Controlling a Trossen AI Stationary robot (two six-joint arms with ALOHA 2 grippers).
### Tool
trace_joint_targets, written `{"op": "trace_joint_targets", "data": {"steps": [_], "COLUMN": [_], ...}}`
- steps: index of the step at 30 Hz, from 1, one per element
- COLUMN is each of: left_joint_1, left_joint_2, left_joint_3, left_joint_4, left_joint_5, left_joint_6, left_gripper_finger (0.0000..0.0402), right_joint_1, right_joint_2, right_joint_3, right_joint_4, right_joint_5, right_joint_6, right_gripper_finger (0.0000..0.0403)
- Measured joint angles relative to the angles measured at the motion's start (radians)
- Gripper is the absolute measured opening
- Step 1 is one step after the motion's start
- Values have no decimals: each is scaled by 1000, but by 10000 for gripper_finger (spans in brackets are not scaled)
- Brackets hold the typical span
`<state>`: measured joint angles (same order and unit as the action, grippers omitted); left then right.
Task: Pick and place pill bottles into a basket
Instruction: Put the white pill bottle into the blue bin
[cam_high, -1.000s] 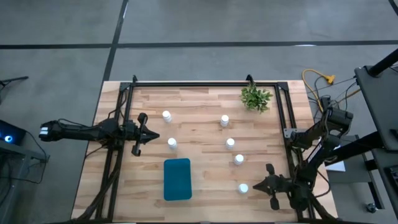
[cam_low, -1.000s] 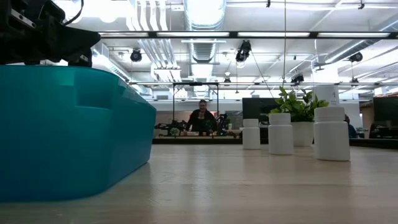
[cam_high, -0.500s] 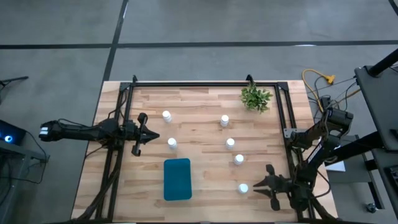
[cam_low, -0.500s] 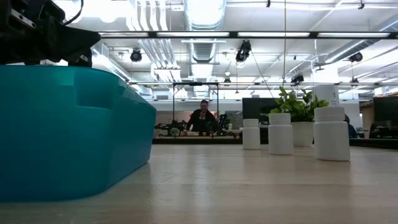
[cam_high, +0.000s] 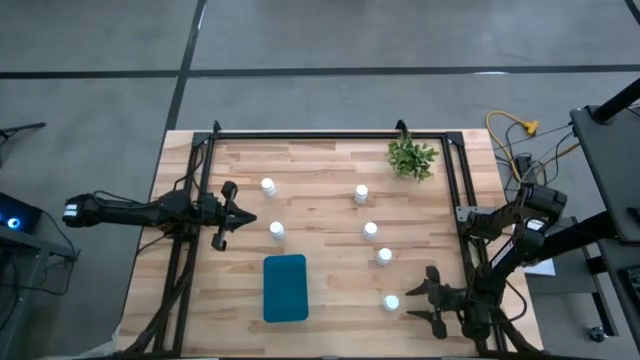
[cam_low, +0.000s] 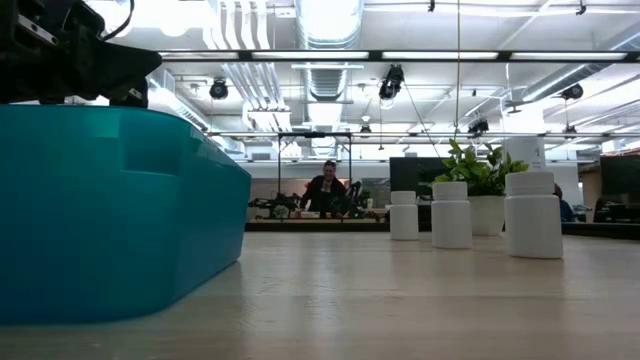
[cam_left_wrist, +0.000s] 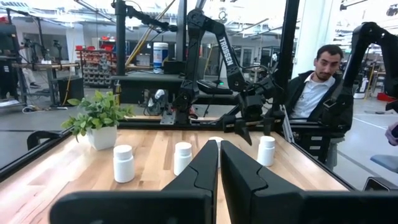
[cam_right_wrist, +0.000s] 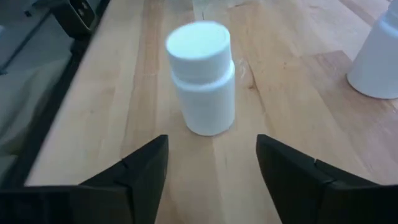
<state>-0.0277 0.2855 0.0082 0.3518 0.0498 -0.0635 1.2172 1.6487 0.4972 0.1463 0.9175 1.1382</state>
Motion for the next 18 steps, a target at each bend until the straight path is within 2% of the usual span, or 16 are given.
{"op": "trace_joint_targets", "data": {"steps": [6,18], "left_joint_1": [0,0], "left_joint_2": [0,0], "left_joint_3": [0,0], "left_joint_4": [0,0], "left_joint_5": [-1,-1], "left_joint_6": [-1,-2], "left_gripper_finger": [0,0], "right_joint_1": [-18,-37], "right_joint_2": [67,95], "right_joint_3": [27,53], "right_joint_4": [2,15], "right_joint_5": [51,54], "right_joint_6": [-11,-39], "right_gripper_finger": [244,246]}}
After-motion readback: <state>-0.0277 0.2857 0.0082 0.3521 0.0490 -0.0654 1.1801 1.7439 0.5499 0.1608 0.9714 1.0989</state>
